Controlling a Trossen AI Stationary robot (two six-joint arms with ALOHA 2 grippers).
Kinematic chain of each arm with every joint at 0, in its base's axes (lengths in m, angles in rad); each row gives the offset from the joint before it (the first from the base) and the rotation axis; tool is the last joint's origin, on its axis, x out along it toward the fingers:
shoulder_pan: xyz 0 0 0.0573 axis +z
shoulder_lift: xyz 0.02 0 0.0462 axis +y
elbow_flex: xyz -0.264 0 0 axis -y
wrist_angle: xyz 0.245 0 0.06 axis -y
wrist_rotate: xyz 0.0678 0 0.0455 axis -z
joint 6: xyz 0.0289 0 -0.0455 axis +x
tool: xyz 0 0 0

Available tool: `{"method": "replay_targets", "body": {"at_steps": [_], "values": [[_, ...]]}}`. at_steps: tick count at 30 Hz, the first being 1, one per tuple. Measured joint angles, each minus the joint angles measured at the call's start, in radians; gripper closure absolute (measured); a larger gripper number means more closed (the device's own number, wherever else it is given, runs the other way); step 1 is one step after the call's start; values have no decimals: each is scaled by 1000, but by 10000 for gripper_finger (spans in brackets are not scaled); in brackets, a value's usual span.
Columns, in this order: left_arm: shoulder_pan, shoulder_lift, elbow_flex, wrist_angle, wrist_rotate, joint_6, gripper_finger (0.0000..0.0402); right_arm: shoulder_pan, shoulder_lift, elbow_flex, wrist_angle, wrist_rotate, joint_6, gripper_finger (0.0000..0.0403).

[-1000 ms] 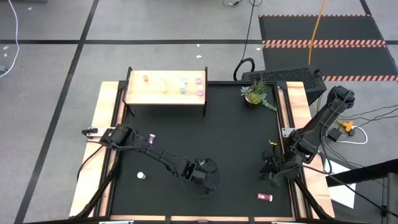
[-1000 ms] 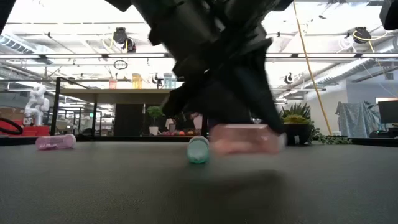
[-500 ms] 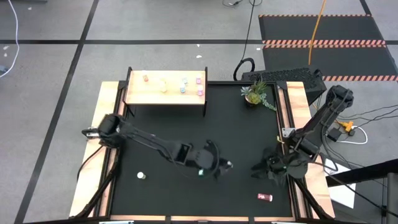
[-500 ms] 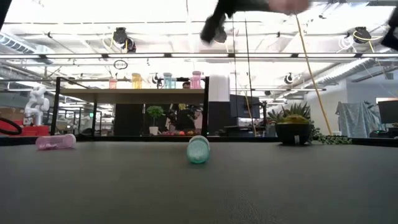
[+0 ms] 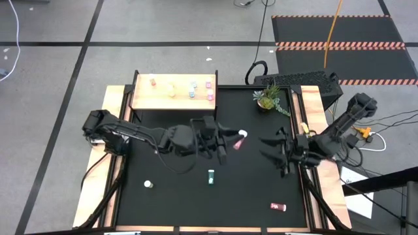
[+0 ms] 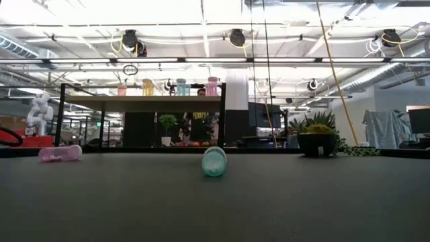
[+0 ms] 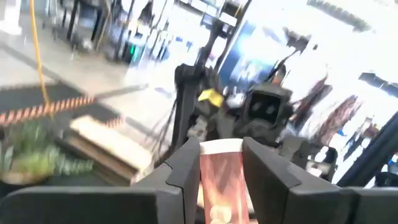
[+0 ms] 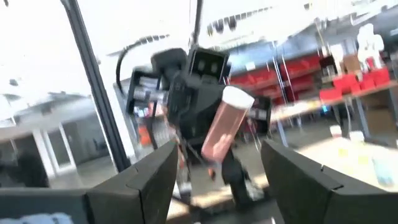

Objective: Pick and place medicine bottles onto shelf by color
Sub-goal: Put the left orange pill bottle on the shelf aligned with the other orange pill bottle

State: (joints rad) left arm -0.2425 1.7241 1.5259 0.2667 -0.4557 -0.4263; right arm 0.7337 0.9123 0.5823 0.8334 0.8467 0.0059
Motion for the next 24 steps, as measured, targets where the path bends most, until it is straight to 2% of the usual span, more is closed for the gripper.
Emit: {"method": "replay_targets", "body": {"at_steps": [3, 7, 10, 13, 24], "values": [[12, 1, 0, 93, -2, 55, 291, -105, 0, 7, 38, -118, 35, 174], [28, 0, 0, 171, -2, 112, 291, -212, 32, 76, -61, -228, 116, 174], [42, 1, 0, 177, 0, 136, 291, -255, 60, 139, -139, -247, 122, 174], [52, 2, -1, 220, 16, 156, 291, -296, 76, 175, -140, -252, 126, 174], [88, 1, -1, 266, 71, 174, 291, -449, 119, 208, -221, -434, 316, 174]]}}
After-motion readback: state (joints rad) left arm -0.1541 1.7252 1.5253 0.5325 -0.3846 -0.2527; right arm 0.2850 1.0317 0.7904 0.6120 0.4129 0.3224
